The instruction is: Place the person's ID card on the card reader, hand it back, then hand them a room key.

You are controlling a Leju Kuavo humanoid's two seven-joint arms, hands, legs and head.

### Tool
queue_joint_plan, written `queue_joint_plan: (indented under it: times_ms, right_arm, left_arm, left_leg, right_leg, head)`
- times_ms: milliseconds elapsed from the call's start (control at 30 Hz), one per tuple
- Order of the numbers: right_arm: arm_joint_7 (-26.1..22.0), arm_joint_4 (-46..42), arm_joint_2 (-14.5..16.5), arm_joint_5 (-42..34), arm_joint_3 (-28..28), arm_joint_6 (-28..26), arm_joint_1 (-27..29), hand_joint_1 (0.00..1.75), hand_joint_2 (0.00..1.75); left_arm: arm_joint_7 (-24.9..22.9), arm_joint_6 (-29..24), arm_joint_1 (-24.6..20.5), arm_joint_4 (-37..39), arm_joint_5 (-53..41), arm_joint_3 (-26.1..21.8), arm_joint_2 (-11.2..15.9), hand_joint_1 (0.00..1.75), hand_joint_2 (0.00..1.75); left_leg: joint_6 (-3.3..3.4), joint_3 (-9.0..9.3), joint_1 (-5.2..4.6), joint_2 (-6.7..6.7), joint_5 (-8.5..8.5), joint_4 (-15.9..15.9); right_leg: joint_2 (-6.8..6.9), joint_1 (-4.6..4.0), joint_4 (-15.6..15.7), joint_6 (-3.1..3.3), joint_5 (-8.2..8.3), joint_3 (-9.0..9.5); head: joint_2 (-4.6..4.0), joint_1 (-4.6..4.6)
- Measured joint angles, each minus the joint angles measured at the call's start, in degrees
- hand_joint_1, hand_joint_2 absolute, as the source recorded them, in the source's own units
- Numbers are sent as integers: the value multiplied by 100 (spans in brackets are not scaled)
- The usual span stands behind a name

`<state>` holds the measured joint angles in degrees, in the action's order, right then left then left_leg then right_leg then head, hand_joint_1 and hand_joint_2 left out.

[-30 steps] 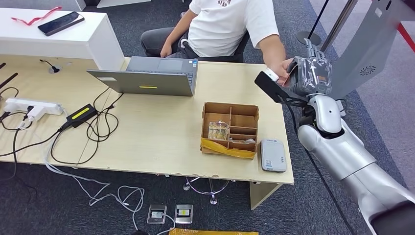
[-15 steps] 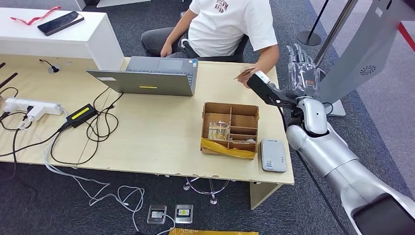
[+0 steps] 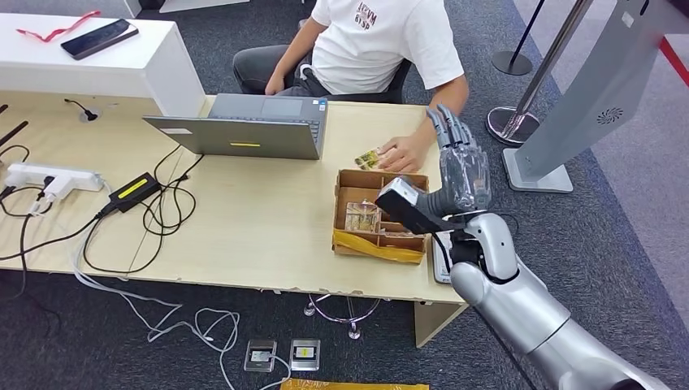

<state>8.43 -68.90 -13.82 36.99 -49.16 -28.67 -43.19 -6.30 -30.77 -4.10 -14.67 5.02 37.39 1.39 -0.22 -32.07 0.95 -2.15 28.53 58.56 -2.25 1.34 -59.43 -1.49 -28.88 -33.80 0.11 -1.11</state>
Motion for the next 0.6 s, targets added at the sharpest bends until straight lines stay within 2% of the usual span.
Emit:
queue_joint_plan:
  times_ms: [133,300,600]
  right_arm:
    - [-97,-686,-82,112,-37,374,364,0,175]
    - [-5,-1335,-223,642,-126,817,639,0,175]
    - [331,-1808,-411,839,-185,1371,874,0,175]
  left_arm:
    - [86,-39,2,0,63,50,10,0,175]
    - [99,-27,4,0,80,100,21,0,175]
    - [99,-28,7,0,179,217,23,0,175]
  left_leg:
    - [-1,1,-1,1,-1,-1]
    - [-5,3,0,3,-4,-1]
    - [-6,1,0,6,-4,-1]
  right_leg:
    - [0,0,1,1,2,1]
    - [0,0,1,5,7,1]
    - [-4,0,1,6,7,0]
  head:
    - [1,1]
    - [1,0]
    - [0,1]
